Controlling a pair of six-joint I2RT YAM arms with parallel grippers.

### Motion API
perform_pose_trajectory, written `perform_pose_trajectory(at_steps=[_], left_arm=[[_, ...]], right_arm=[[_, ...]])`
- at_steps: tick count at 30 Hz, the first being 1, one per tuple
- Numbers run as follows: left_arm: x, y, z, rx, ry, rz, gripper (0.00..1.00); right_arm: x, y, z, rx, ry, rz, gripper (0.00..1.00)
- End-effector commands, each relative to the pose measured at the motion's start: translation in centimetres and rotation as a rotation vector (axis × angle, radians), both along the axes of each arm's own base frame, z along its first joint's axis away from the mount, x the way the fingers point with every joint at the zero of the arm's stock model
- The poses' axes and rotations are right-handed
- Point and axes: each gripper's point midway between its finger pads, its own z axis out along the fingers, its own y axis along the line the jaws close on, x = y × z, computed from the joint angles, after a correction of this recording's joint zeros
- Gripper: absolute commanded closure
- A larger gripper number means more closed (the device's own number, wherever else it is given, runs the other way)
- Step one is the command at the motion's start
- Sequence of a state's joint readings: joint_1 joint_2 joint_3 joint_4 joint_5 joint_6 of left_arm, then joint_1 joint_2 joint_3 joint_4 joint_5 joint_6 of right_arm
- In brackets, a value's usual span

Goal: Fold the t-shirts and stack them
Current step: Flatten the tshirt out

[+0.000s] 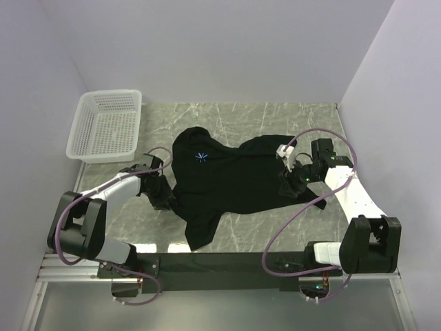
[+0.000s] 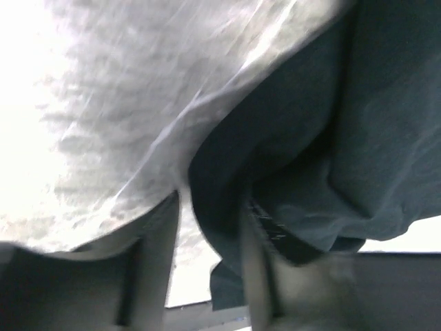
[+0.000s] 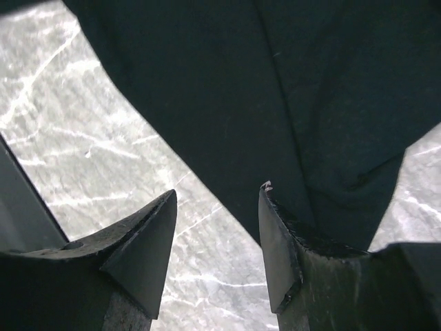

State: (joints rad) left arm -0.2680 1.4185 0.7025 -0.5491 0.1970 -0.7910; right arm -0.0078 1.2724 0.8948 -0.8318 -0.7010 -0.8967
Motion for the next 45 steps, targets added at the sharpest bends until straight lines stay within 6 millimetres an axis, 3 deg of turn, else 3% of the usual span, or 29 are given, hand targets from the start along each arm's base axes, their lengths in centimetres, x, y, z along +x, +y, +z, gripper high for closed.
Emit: perform_pose_trajectory(at_steps=[1,5,6,10,12,17,18,19,20,21,22,23,24,25,26,27,28,29,30,32,34,35,36,38,39,41,42,44,45], left_arm=[[2.0,-0.3,0.6,-0.002,-0.082,-0.035,0.58],[0.8,0.0,1.1,0.003,-0.070,-0.040,0.98],[-0.3,0.3,1.6,0.004,-0.058,-0.036,0.99],[-2.8,0.5,3.8,-0.027,-0.029,0.032,0.99],[-3.3,0.7,5.5,-0.041,-0.058,0.073,0.99],[-4.9,1.6,6.7,-0.036,-0.053,0.169,0.98],[-5.0,2.0,6.7,-0.020,-0.058,0.182,0.93],[-4.9,2.2,6.8,-0.009,-0.060,0.194,0.88],[-4.7,2.5,7.5,0.007,-0.077,0.204,0.74],[-4.2,3.0,8.4,0.021,-0.111,0.218,0.68],[-3.6,3.9,9.1,0.065,-0.148,0.235,0.63],[-2.7,4.1,11.1,0.066,-0.197,0.242,0.53],[-2.0,4.0,12.1,0.061,-0.226,0.235,0.49],[-1.1,4.6,13.0,0.100,-0.277,0.223,0.46],[0.2,4.5,15.0,0.094,-0.339,0.211,0.39],[1.7,4.2,15.9,0.089,-0.391,0.195,0.35],[2.9,3.8,16.7,0.083,-0.450,0.135,0.30],[4.1,3.4,17.3,0.077,-0.498,0.100,0.26],[6.8,2.9,17.8,0.072,-0.565,0.085,0.25],[9.6,2.3,18.2,0.078,-0.625,0.017,0.23],[13.1,1.5,16.5,0.098,-0.625,-0.052,0.23],[14.6,0.8,17.2,0.082,-0.649,-0.086,0.24],[15.9,0.7,15.0,0.101,-0.600,-0.108,0.25],[18.3,0.0,15.3,0.101,-0.633,-0.161,0.25],[19.2,-0.4,13.5,0.098,-0.597,-0.181,0.25],[20.9,-1.0,13.6,0.090,-0.622,-0.216,0.25],[21.5,-1.1,12.1,0.095,-0.591,-0.221,0.25],[22.6,-1.3,11.8,0.095,-0.588,-0.231,0.25],[22.9,-1.3,10.5,0.100,-0.562,-0.229,0.25]], right_arm=[[2.1,0.5,2.4,0.037,-0.084,-0.027,0.42],[2.4,0.5,3.0,0.043,-0.105,-0.052,0.43],[2.7,0.4,3.4,0.039,-0.120,-0.061,0.43],[4.1,-0.3,4.3,0.013,-0.171,-0.129,0.43],[5.6,-0.8,4.9,0.011,-0.202,-0.207,0.43],[10.1,-3.0,5.5,-0.006,-0.230,-0.465,0.41],[10.7,-3.0,4.6,-0.011,-0.193,-0.481,0.40],[11.7,-3.0,5.3,-0.003,-0.203,-0.493,0.39],[12.3,-3.1,5.3,-0.002,-0.196,-0.503,0.39],[12.9,-3.1,4.2,-0.013,-0.160,-0.495,0.38],[14.1,-3.1,5.1,-0.018,-0.183,-0.481,0.37],[14.9,-3.4,4.9,-0.046,-0.200,-0.449,0.37],[15.6,-3.4,3.1,-0.072,-0.163,-0.420,0.37],[17.2,-3.7,4.0,-0.105,-0.213,-0.366,0.37],[17.4,-3.8,3.5,-0.127,-0.190,-0.336,0.37],[18.2,-3.9,1.6,-0.149,-0.151,-0.302,0.37],[19.6,-4.0,2.4,-0.162,-0.183,-0.275,0.37],[19.6,-4.1,0.4,-0.197,-0.140,-0.208,0.37],[20.7,-4.1,1.1,-0.205,-0.161,-0.180,0.38],[20.3,-4.1,0.2,-0.227,-0.127,-0.092,0.38],[20.8,-3.1,-0.7,-0.245,-0.125,-0.017,0.38],[20.4,-3.0,-1.8,-0.253,-0.094,0.006,0.38],[20.3,-2.9,-2.2,-0.262,-0.087,0.028,0.38],[20.1,-2.6,-2.7,-0.288,-0.072,0.077,0.38],[20.2,-2.3,-3.1,-0.287,-0.065,0.089,0.38],[20.2,-1.8,-3.7,-0.292,-0.062,0.106,0.38],[20.2,-1.6,-4.3,-0.297,-0.052,0.115,0.38],[20.2,-1.3,-4.8,-0.304,-0.042,0.123,0.39],[20.1,-0.9,-5.3,-0.305,-0.033,0.131,0.39]])
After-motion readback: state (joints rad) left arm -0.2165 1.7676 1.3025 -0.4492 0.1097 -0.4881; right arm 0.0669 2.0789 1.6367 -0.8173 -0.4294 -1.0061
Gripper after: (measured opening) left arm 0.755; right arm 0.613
